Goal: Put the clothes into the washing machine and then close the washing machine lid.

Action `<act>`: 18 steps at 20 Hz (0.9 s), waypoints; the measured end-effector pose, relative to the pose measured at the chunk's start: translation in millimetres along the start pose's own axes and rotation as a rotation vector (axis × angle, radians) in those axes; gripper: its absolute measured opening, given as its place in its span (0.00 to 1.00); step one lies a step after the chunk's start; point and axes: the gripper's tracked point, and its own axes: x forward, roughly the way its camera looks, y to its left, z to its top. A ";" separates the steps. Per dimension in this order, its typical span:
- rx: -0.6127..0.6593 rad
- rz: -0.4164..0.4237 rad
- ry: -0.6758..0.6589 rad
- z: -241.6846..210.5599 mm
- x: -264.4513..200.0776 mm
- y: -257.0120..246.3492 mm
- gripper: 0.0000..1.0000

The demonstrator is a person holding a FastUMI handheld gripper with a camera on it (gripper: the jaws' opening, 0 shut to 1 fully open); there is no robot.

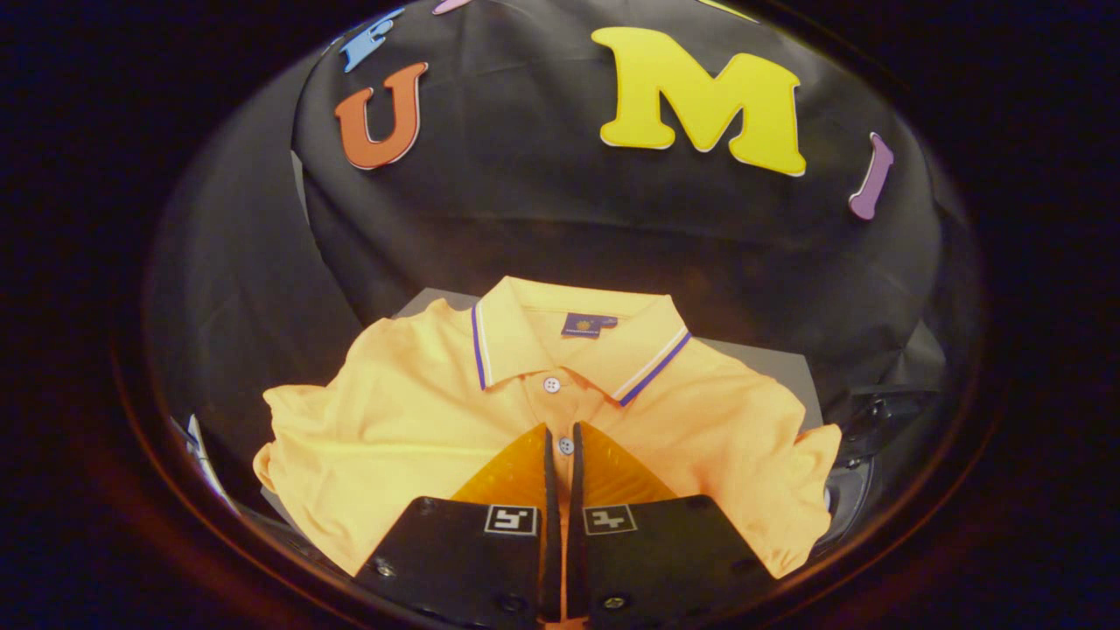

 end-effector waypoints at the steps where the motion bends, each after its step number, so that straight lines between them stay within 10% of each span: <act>1: 0.017 0.019 -0.004 -0.6 -1.1 -0.5 0.06; 18: 0.051 0.130 -0.414 28.3 -199.9 -30.8 0.04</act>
